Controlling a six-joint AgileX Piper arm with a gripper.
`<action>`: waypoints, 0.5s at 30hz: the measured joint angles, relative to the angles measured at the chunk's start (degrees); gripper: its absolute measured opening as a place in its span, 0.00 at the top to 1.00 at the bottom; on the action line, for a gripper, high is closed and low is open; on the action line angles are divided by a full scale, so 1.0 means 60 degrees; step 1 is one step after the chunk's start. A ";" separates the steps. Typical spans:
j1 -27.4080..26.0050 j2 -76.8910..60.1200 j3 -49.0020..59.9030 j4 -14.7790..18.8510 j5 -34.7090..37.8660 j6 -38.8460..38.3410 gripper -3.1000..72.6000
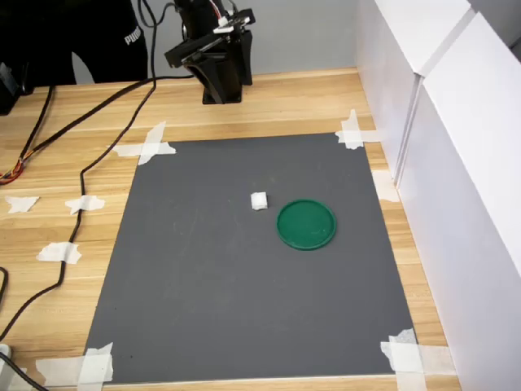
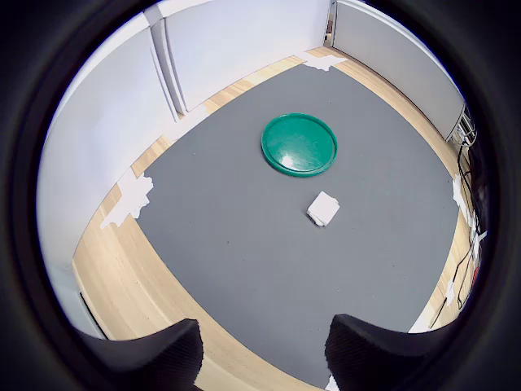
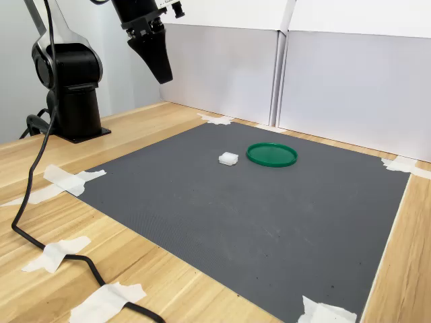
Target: Grasp a white terminal and put it on the green lid.
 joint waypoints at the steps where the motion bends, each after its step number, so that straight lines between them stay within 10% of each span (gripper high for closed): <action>1: 0.0000 0.0139 -0.0099 -0.0023 0.0057 0.0000 0.08; 15: 0.0000 0.2379 -0.2850 -0.0172 0.0785 0.1200 0.06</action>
